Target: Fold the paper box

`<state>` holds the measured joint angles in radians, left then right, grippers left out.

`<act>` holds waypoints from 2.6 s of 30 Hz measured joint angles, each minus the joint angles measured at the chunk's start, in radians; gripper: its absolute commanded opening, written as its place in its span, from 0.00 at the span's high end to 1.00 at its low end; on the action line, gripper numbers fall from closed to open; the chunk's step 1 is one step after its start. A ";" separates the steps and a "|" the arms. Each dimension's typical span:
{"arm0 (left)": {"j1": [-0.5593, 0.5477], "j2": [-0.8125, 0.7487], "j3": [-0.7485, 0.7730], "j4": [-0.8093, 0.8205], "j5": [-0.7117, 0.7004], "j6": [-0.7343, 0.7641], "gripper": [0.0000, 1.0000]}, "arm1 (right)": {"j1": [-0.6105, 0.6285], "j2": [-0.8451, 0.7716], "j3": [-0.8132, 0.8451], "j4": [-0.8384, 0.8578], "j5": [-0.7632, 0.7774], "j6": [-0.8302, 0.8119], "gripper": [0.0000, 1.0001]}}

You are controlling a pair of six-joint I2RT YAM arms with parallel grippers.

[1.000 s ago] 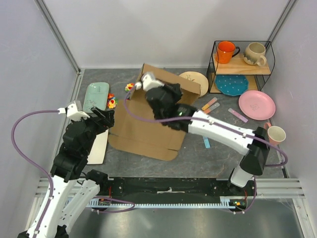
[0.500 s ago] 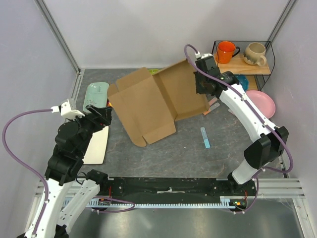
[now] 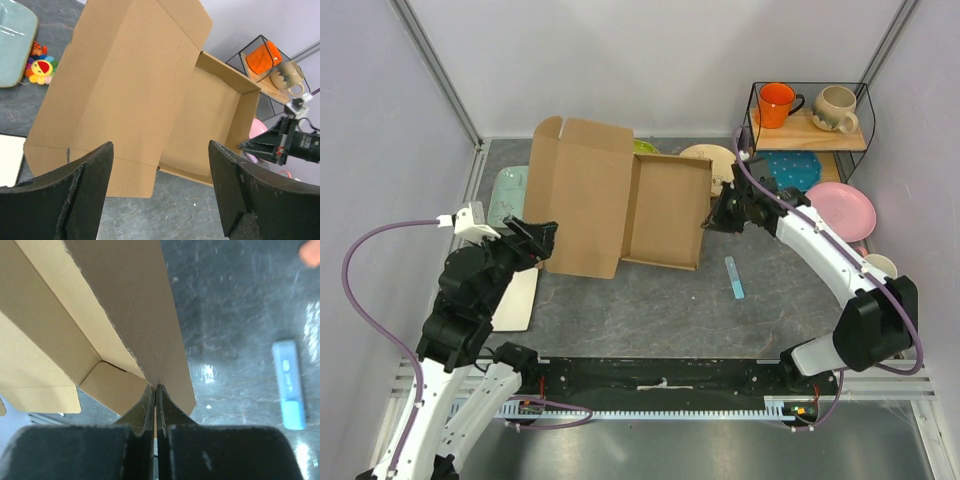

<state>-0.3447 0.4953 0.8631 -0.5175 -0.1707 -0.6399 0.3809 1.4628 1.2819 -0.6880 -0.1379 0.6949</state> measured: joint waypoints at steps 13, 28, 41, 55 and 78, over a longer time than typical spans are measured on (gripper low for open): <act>0.000 -0.035 -0.143 0.010 0.100 -0.048 0.21 | 0.153 -0.155 -0.564 0.354 0.053 0.490 1.00; 0.000 -0.034 -0.150 0.010 0.111 -0.048 0.21 | 0.523 -0.061 -0.558 0.547 0.301 0.853 0.30; -0.004 -0.062 -0.150 -0.017 0.095 -0.046 0.21 | 0.485 -0.420 -0.474 0.222 0.612 0.441 0.26; -0.011 -0.085 -0.212 -0.027 0.098 -0.046 0.21 | 0.314 -0.268 -0.700 0.174 0.748 0.323 0.27; -0.013 -0.083 -0.233 -0.027 0.102 -0.047 0.21 | 0.362 -0.345 -0.746 0.232 0.766 0.224 0.82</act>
<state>-0.3580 0.4122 0.6296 -0.5446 -0.0689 -0.6865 0.7433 1.1175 0.5358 -0.4561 0.6281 0.9192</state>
